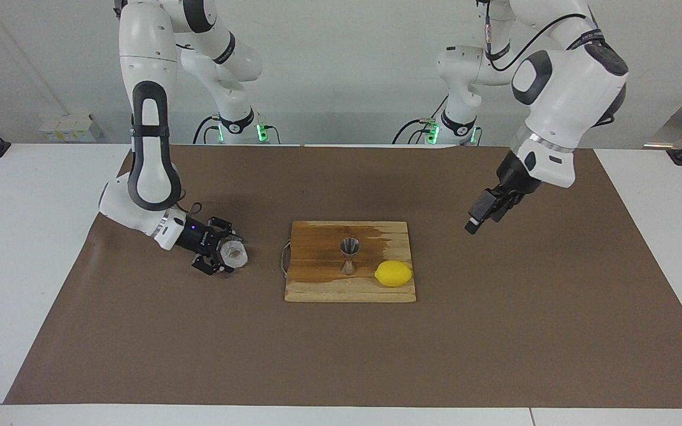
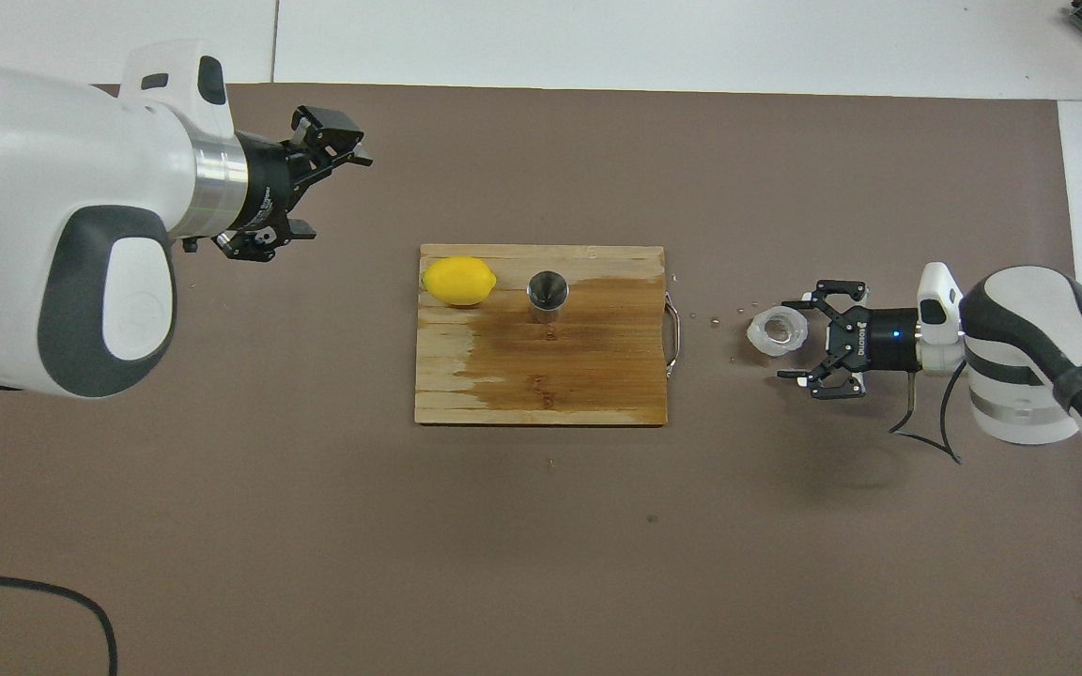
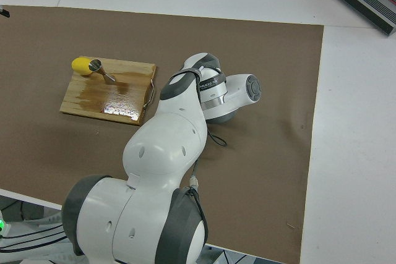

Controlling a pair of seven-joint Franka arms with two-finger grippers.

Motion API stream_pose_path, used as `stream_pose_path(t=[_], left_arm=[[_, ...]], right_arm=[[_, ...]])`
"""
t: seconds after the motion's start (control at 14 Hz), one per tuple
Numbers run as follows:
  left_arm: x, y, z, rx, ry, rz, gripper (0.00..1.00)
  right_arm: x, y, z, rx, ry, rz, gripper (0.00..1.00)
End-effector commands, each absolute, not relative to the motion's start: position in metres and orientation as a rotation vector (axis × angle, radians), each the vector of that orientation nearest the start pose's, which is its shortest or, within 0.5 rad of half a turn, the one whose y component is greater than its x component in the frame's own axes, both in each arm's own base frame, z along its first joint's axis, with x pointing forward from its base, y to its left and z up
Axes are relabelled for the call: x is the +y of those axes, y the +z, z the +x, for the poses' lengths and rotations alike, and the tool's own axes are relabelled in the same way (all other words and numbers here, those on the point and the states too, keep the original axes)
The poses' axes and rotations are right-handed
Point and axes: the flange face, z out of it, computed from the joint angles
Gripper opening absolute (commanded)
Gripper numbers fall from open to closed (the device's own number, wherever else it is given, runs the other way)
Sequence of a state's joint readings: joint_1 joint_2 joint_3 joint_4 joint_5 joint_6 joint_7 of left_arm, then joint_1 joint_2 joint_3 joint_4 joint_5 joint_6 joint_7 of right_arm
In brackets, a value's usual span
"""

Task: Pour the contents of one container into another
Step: 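Close the right gripper around the clear glass cup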

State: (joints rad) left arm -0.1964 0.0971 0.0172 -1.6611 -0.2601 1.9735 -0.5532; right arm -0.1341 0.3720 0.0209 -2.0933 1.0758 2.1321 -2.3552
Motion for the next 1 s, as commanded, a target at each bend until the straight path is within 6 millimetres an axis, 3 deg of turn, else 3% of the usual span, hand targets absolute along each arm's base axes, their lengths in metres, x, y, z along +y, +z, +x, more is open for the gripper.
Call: stream_pose_path(t=[0.0, 0.21, 0.29, 0.43, 0.57, 0.79, 0.93], left_arm=[[-0.085, 0.572, 0.581, -0.493, -0.146, -3.317, 1.0], [-0.064, 0.579, 0.566, -0.206, -0.084, -3.233, 1.0], [-0.05, 0.584, 0.561, -0.142, -0.061, -3.228, 1.0], [-0.043, 0.59, 0.55, 0.034, -0.011, -3.226, 1.0], [-0.04, 0.603, 0.533, 0.112, 0.03, -3.16, 1.0], [-0.041, 0.606, 0.529, 0.207, 0.043, -3.136, 1.0], [-0.038, 0.607, 0.53, 0.217, 0.031, -3.136, 1.0]], right_arm=[[-0.026, 0.232, 0.562, -1.658, -0.891, -1.827, 0.74], [-0.027, 0.232, 0.563, -1.664, -0.894, -1.832, 0.21], [-0.025, 0.233, 0.564, -1.665, -0.894, -1.83, 0.09], [-0.023, 0.238, 0.568, -1.657, -0.895, -1.837, 0.05], [-0.017, 0.255, 0.579, -1.596, -0.882, -1.882, 0.02], [0.023, 0.303, 0.6, -1.567, -0.798, -1.963, 0.02], [0.067, 0.34, 0.609, -1.611, -0.719, -2.03, 0.02]])
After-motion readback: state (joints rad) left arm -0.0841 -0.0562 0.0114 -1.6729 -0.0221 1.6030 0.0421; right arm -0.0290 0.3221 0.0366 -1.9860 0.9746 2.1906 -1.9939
